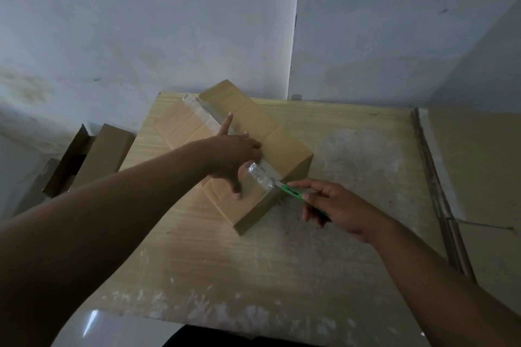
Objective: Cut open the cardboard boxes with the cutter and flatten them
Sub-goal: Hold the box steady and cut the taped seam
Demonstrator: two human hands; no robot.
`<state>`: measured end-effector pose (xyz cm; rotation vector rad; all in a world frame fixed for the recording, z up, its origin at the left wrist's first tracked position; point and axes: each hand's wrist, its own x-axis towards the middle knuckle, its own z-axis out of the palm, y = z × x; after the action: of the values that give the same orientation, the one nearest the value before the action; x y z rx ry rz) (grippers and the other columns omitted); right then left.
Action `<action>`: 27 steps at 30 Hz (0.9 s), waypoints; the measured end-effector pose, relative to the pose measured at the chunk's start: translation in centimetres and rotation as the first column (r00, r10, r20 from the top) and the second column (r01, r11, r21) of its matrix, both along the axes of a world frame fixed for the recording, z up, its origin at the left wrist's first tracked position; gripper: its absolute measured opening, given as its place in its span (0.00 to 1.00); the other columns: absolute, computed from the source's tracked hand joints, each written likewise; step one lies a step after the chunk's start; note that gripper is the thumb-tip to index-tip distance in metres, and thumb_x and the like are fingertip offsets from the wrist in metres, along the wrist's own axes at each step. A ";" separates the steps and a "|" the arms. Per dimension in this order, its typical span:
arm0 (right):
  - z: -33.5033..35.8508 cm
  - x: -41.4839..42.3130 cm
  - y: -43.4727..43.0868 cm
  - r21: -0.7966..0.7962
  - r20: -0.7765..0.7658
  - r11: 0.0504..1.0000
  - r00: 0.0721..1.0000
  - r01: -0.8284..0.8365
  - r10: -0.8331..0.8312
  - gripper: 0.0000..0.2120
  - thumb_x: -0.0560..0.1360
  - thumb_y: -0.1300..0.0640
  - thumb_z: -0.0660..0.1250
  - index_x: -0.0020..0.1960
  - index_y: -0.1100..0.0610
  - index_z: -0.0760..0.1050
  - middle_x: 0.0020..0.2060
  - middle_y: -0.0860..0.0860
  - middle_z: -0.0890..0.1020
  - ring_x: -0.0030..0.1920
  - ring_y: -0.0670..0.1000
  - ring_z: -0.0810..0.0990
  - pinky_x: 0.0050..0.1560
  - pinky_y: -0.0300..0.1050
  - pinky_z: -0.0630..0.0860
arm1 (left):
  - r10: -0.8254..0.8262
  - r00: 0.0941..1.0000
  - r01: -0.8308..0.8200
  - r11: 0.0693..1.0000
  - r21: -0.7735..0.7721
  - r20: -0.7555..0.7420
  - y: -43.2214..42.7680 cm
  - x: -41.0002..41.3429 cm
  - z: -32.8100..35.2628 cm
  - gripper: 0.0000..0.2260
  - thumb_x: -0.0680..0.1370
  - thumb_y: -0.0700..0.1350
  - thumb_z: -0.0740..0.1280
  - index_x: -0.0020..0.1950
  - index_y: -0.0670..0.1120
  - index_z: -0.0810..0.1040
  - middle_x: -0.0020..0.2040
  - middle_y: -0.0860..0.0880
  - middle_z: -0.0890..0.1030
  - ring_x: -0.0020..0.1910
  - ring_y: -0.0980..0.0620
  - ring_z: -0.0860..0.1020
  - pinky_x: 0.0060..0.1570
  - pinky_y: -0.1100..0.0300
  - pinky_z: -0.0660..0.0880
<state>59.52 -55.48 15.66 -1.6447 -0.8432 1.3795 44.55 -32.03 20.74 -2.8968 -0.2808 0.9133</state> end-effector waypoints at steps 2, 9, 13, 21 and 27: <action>0.1 0.6 0.5 -0.022 0.041 0.999 0.998 -0.049 0.049 0.16 0.84 0.61 0.59 0.66 0.46 0.77 0.36 0.58 0.83 0.30 0.50 0.72 0.33 0.41 0.71 | -0.008 1.000 0.008 1.000 0.003 -0.002 0.0 0.1 0.0 0.48 0.67 0.69 0.76 0.82 0.56 0.61 0.84 0.51 0.57 0.84 0.44 0.50 0.69 0.23 0.31; 1.4 2.6 2.9 -0.136 -0.016 0.976 0.986 -0.167 0.167 0.15 0.83 0.62 0.61 0.64 0.49 0.79 0.32 0.56 0.79 0.28 0.49 0.68 0.29 0.41 0.66 | -0.010 1.000 0.010 1.000 -0.012 0.000 0.1 0.2 0.2 0.46 0.68 0.68 0.76 0.81 0.55 0.62 0.84 0.51 0.56 0.83 0.42 0.50 0.69 0.24 0.29; 1.2 3.4 3.1 -0.172 -0.035 0.959 0.974 -0.225 0.222 0.15 0.83 0.61 0.61 0.65 0.50 0.79 0.29 0.53 0.75 0.27 0.49 0.64 0.29 0.40 0.62 | -0.010 1.000 0.010 1.000 -0.006 -0.003 0.1 0.1 0.1 0.46 0.67 0.69 0.76 0.81 0.56 0.62 0.84 0.53 0.56 0.83 0.42 0.50 0.69 0.23 0.31; 0.0 2.4 -0.3 -0.078 -0.129 0.993 0.988 -0.093 0.083 0.15 0.82 0.63 0.62 0.64 0.54 0.81 0.29 0.56 0.72 0.27 0.50 0.63 0.30 0.42 0.62 | -0.027 1.000 0.027 0.999 0.030 -0.006 0.2 0.1 0.5 0.46 0.69 0.69 0.74 0.82 0.56 0.59 0.84 0.54 0.54 0.84 0.42 0.48 0.69 0.24 0.29; 1.4 0.9 0.5 0.044 0.232 0.999 0.973 -0.007 -0.003 0.08 0.82 0.57 0.65 0.53 0.49 0.83 0.26 0.51 0.75 0.24 0.44 0.69 0.28 0.39 0.67 | 0.018 0.982 -0.020 1.000 0.008 0.188 0.2 -2.2 0.7 0.41 0.68 0.65 0.77 0.77 0.56 0.67 0.80 0.53 0.64 0.82 0.51 0.57 0.74 0.29 0.31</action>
<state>60.43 -55.01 17.03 -1.7937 -1.0019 1.1755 42.36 -31.84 21.47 -2.9796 -0.3258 0.6380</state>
